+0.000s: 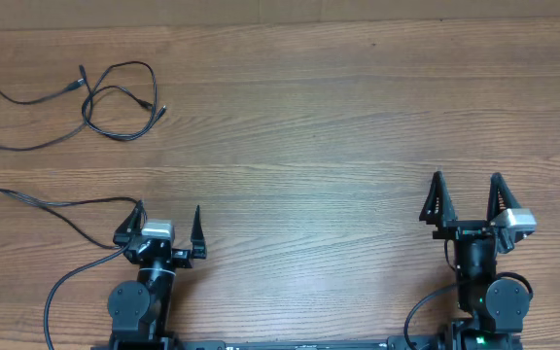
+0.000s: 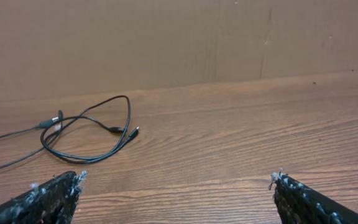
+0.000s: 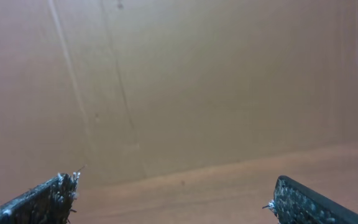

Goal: Untangle cables

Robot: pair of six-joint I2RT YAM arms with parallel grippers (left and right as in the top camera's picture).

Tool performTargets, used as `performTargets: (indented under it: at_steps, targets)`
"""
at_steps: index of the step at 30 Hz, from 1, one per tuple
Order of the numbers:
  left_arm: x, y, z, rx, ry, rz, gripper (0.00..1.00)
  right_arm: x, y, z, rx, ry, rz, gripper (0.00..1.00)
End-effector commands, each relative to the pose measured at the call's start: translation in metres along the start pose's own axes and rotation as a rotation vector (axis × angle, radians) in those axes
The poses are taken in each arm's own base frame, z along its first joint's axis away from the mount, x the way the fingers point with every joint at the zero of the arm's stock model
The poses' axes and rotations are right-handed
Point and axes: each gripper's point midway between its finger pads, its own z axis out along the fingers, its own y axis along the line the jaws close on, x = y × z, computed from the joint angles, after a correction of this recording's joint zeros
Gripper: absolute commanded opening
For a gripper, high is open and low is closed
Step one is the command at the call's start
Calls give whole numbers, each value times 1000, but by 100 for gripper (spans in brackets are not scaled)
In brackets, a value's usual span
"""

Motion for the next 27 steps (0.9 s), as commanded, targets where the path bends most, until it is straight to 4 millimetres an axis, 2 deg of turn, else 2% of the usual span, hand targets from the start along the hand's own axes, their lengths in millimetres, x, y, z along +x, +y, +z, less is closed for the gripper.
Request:
performTargets:
  at_steps: [1,5,15,27]
  targets:
    - [0,3,0,-14,-3,-14,100,-6,-7,-4,39,-34,-8,100]
    - [0,3,0,-14,-3,-14,100,-4,-8,-6,43,-26,-9,100]
    - [0,3,0,-14,-3,-14,100,33,-17,-15,77,128,-16,100]
    - [0,3,0,-14,-3,-14,100,56,-21,-23,89,220,-20,100]
